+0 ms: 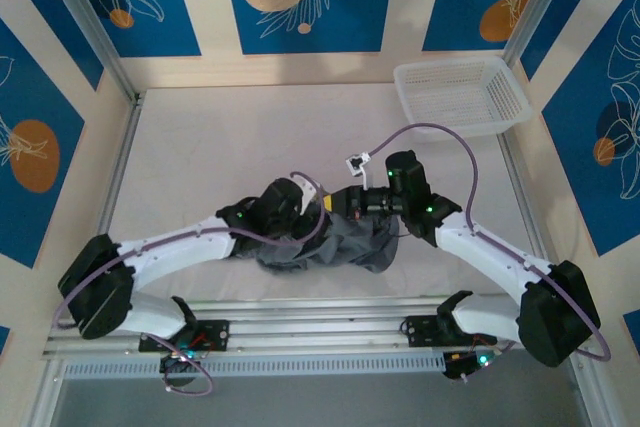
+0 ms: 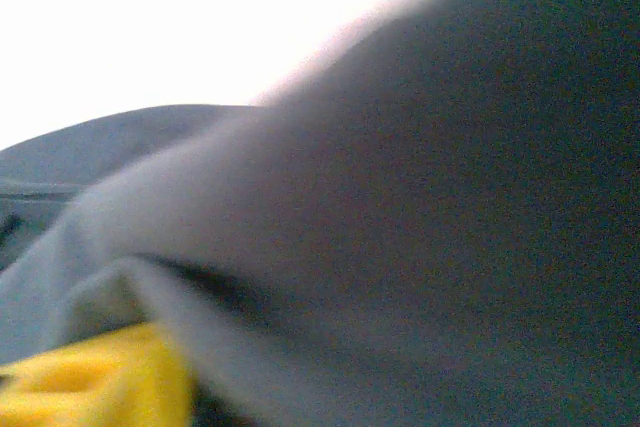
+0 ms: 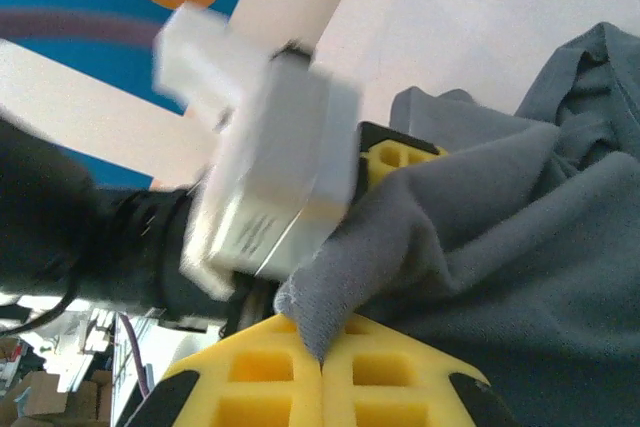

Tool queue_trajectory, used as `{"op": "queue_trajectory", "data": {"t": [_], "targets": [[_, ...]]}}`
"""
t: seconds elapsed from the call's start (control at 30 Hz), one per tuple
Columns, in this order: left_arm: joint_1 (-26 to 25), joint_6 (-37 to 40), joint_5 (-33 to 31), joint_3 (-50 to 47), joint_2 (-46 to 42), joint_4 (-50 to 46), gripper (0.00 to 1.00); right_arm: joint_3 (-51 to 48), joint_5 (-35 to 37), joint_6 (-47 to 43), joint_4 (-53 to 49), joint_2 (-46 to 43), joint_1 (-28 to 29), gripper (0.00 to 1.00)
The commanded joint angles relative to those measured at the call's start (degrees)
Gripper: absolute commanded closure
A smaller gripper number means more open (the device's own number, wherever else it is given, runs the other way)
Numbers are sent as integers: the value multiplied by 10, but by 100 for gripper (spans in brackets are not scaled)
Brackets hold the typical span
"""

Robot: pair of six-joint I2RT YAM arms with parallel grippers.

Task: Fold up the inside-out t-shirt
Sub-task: Turn the T-shirt inside out at the center of the table.

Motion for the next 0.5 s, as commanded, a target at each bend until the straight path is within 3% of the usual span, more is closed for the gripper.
{"op": "queue_trajectory", "data": {"t": [0.0,0.07,0.13,0.2,0.27,0.33,0.4,0.47], "targets": [[22,-24,23,-2,-18,50,68,7,-6,7,-37,-10,-14,100],[22,-17,68,-4,-34,54,80,-5,-4,13,-43,-8,-33,100],[24,-15,137,-9,-48,63,100,-16,-2,11,-44,1,-53,100],[31,-31,220,-17,-58,80,100,-25,2,0,-41,21,-70,100],[52,-86,345,-38,-71,151,100,-36,31,-16,-40,53,-92,100],[70,-159,435,-57,-80,241,100,-36,95,-16,-59,86,-108,88],[81,-197,455,-55,-91,247,100,-25,101,-27,-79,106,-117,71],[90,-185,442,-40,-102,191,100,-23,82,-29,-77,84,-114,66]]}}
